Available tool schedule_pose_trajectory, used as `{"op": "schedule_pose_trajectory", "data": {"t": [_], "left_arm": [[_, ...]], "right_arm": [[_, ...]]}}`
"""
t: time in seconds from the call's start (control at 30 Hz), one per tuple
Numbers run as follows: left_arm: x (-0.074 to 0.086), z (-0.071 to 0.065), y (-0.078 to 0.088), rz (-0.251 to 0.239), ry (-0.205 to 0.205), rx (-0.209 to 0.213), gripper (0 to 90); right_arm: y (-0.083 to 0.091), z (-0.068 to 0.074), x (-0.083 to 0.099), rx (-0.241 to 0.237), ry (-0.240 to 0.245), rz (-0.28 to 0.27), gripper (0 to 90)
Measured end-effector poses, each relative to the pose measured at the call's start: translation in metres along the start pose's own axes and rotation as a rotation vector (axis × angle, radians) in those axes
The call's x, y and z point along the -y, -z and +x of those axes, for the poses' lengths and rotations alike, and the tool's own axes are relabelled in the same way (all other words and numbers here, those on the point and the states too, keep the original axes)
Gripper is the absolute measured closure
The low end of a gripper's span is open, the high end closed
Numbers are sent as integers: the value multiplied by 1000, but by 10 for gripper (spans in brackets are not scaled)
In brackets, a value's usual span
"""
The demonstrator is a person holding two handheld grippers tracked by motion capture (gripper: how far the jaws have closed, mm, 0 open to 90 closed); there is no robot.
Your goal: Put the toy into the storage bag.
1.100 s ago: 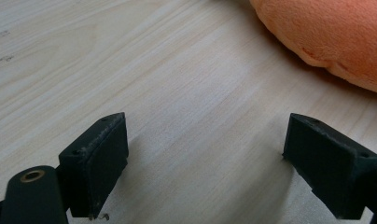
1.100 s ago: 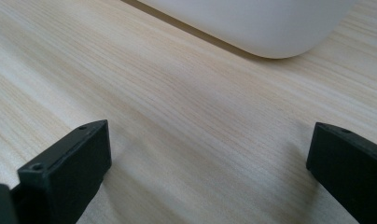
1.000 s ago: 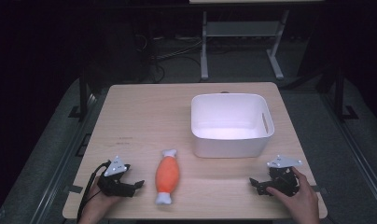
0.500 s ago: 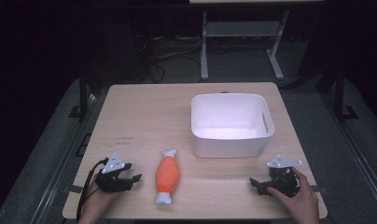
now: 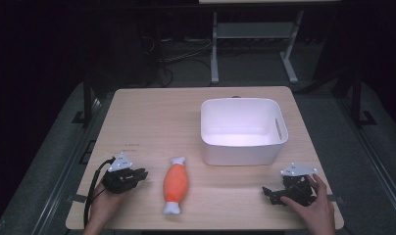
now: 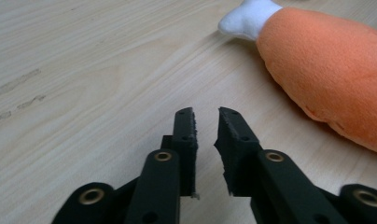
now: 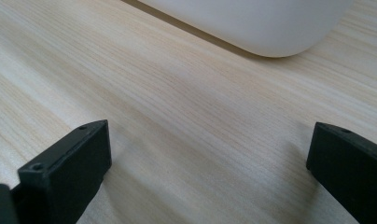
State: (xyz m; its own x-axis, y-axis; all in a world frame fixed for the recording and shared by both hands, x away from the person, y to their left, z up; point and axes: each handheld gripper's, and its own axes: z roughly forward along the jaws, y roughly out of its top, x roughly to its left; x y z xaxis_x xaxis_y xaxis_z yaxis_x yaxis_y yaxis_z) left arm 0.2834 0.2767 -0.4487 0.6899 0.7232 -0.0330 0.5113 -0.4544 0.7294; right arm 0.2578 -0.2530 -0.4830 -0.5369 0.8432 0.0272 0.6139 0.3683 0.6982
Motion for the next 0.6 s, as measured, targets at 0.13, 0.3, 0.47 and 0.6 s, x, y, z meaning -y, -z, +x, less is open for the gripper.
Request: {"op": "schedule_pose_trajectory", "data": {"t": [0.13, 0.3, 0.47, 0.6], "left_arm": [[-4, 1, -1, 9, 3, 22, 856], [-8, 2, -1, 13, 4, 36, 893], [-11, 3, -2, 9, 7, 42, 894], [-16, 5, -5, 10, 1, 43, 895]], "right_arm": [[0, 0, 0, -3, 3, -2, 0], [-1, 0, 0, -3, 2, -2, 0], [-1, 0, 0, -4, 2, -2, 0], [-1, 0, 0, -4, 2, -2, 0]]}}
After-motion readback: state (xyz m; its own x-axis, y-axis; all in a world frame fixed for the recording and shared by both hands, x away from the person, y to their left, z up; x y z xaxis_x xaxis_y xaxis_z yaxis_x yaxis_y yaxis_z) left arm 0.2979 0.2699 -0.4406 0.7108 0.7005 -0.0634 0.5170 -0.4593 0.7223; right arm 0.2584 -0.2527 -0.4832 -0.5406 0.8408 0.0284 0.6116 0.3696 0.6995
